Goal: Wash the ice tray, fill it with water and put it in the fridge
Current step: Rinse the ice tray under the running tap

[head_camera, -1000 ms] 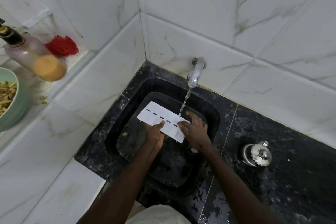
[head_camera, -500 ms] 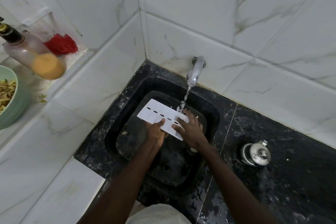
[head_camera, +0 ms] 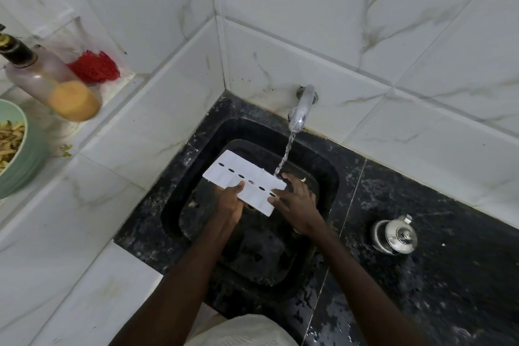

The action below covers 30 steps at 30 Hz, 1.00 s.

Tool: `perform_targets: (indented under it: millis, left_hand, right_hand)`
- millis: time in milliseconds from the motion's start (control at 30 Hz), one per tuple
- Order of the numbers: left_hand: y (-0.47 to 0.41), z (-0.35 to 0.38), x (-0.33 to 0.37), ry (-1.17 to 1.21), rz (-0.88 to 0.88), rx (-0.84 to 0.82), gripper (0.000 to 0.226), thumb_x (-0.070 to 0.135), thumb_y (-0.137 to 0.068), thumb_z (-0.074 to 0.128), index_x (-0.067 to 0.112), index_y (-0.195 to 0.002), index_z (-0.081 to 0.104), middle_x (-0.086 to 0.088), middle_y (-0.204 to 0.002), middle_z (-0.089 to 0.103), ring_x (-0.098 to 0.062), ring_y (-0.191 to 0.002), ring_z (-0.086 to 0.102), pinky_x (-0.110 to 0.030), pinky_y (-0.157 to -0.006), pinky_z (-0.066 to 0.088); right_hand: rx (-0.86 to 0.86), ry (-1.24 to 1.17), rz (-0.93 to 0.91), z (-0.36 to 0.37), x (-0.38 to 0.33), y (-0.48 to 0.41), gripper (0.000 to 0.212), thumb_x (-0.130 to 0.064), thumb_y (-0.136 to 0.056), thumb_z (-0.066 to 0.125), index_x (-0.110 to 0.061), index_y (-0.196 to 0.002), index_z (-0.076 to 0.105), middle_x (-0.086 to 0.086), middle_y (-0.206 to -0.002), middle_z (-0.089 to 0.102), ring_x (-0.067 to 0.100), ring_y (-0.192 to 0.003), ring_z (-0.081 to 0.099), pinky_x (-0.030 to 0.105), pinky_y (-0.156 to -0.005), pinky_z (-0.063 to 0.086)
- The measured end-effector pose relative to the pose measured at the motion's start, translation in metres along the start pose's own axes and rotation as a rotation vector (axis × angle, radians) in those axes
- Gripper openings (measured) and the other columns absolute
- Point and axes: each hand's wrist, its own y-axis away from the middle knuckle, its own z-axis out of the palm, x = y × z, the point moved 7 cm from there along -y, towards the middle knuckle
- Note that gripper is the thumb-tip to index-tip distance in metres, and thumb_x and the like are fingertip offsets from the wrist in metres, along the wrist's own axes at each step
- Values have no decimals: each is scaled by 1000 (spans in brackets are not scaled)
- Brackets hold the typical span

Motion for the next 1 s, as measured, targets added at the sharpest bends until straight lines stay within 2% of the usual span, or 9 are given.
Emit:
perform_targets:
  millis: [133,267,400,467,600,700,767,900,1000]
  left_hand:
    - [-1,2,-1,-32,-28,-13,67,-25,-94,50,0,-155,38,-26,-152,51,-47,-137,51,-68,-112,41]
    - [-1,6,-1,-58,-24,-28,66,-24,-94,51,-1,-154,37,-27,-150,52,-48,-136,52,-69,-111,42]
    - [-6,-9,9,-69,-40,-15,63,-22,-95,50,-3,-154,37,-29,-150,51,-49,-137,51,-68,-111,41]
    - [-3,-14,9,-84,-55,-15,60,-20,-97,49,-5,-153,37,-31,-150,50,-48,-133,53,-66,-106,46]
    - [4,-17,9,-112,-42,-9,55,-16,-99,50,-5,-152,38,-30,-147,53,-41,-118,62,-54,-91,55]
    - [-1,-23,7,-108,-44,17,57,-17,-99,49,-4,-153,37,-30,-149,52,-50,-135,53,-64,-104,49]
    - [-1,-19,1,-136,-57,-17,58,-17,-99,49,-4,-153,37,-31,-149,51,-52,-137,50,-69,-112,40]
    - [2,-4,-2,-177,-39,-145,60,-16,-97,51,-4,-153,35,-33,-147,52,-54,-135,50,-73,-112,37]
    - [-3,-2,6,-196,12,-106,61,-17,-96,54,-2,-153,37,-32,-146,54,-54,-131,54,-72,-109,42]
  right_hand:
    - [90,71,45,-14,7,-2,47,-63,-104,40,-38,-134,66,-1,-170,18,26,-156,15,58,-123,15]
    - [-18,37,49,-2,-1,-5,59,-68,-102,40,-32,-145,58,0,-173,9,29,-158,9,63,-123,15]
    - [69,-145,-4,-9,7,4,42,-57,-105,46,-37,-137,65,-5,-167,25,19,-153,23,55,-123,20]
    - [111,-180,18,-13,11,6,47,-56,-106,43,-34,-145,59,-7,-166,29,18,-153,25,56,-124,21]
    - [-2,-93,-32,-7,7,2,54,-57,-108,33,-39,-158,40,-18,-169,25,14,-156,19,53,-124,18]
    - [-64,-55,-82,-2,2,0,56,-59,-108,28,-40,-161,34,-26,-168,20,7,-157,16,49,-123,17]
    - [-94,-35,-80,-2,3,-2,58,-61,-108,24,-41,-162,26,-27,-168,17,6,-158,13,48,-125,14]
    - [-166,0,-75,-5,-1,-14,61,-60,-109,23,-40,-165,12,-17,-173,10,9,-160,9,47,-127,7]
    - [-212,58,-120,-5,0,-14,65,-66,-107,20,-42,-165,4,-19,-172,3,7,-160,4,45,-128,5]
